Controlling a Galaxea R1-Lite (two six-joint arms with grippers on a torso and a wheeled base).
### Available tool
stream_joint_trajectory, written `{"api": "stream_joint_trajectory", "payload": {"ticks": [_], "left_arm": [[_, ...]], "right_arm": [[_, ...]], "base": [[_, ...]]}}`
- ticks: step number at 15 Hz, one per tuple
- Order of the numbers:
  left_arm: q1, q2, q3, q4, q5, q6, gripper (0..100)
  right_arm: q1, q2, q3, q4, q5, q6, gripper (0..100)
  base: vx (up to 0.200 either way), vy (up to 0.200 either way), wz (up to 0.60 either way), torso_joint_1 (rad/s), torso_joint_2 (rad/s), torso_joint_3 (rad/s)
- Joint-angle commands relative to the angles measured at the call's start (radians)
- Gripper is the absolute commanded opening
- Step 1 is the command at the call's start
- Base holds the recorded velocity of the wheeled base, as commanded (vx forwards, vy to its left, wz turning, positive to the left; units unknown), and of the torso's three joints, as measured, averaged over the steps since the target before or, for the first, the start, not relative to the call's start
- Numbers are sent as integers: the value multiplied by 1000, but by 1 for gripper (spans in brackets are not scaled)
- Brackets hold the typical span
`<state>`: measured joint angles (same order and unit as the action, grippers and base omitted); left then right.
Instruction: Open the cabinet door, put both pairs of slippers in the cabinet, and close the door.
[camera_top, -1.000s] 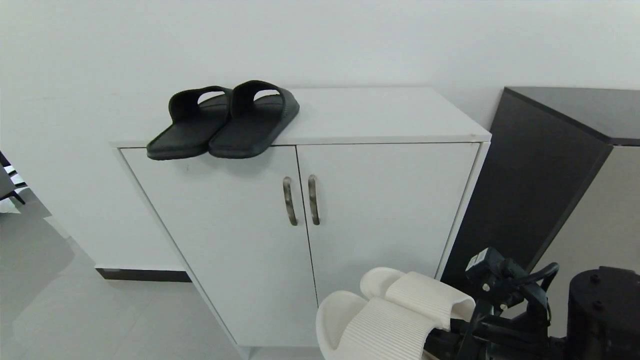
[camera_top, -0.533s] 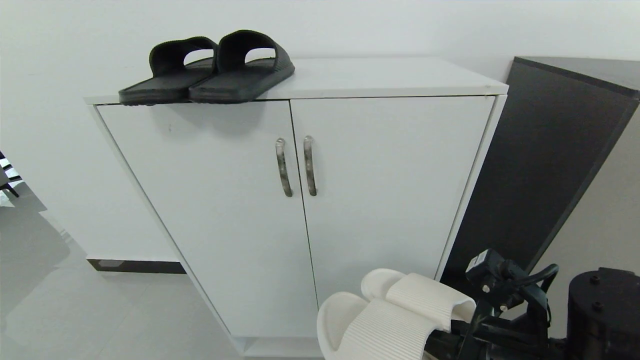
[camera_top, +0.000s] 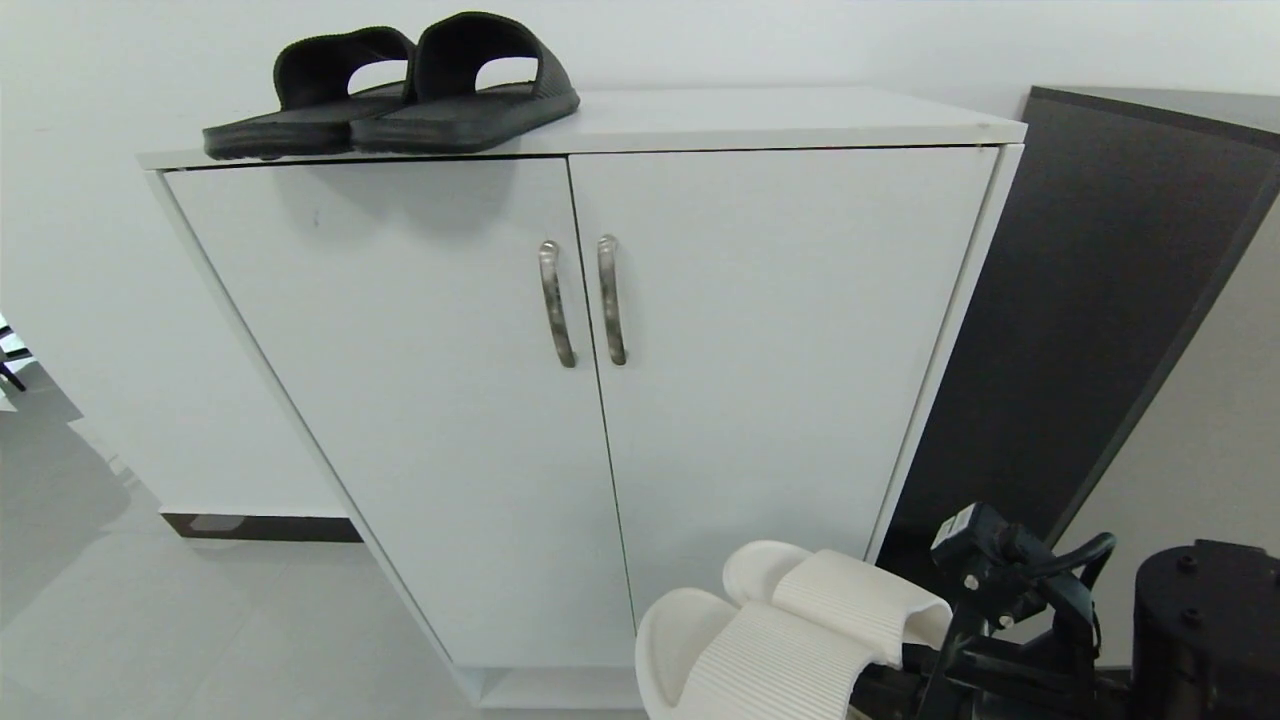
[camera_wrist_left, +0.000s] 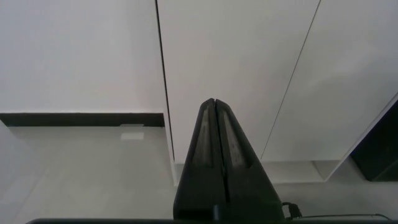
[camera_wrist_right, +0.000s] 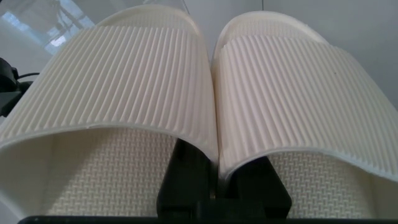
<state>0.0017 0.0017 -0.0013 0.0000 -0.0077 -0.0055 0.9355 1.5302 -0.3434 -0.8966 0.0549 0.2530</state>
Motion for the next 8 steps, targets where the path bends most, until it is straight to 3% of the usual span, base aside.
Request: {"api": "stream_joint_trajectory", "payload": {"ticks": [1, 7, 8], "left_arm": [[1, 0, 1, 0, 0, -1, 0], [0, 0, 0, 0, 0, 1, 0], [1, 0, 0, 2, 0, 16, 0]], "right_arm": [[0, 2, 1, -1, 0, 0, 0], [0, 2, 1, -1, 0, 0, 0], [0, 2, 1, -1, 0, 0, 0]], "base": [[0, 0, 0, 0, 0, 0], [0, 0, 0, 0, 0, 0], [0, 0, 0, 0, 0, 0]]}}
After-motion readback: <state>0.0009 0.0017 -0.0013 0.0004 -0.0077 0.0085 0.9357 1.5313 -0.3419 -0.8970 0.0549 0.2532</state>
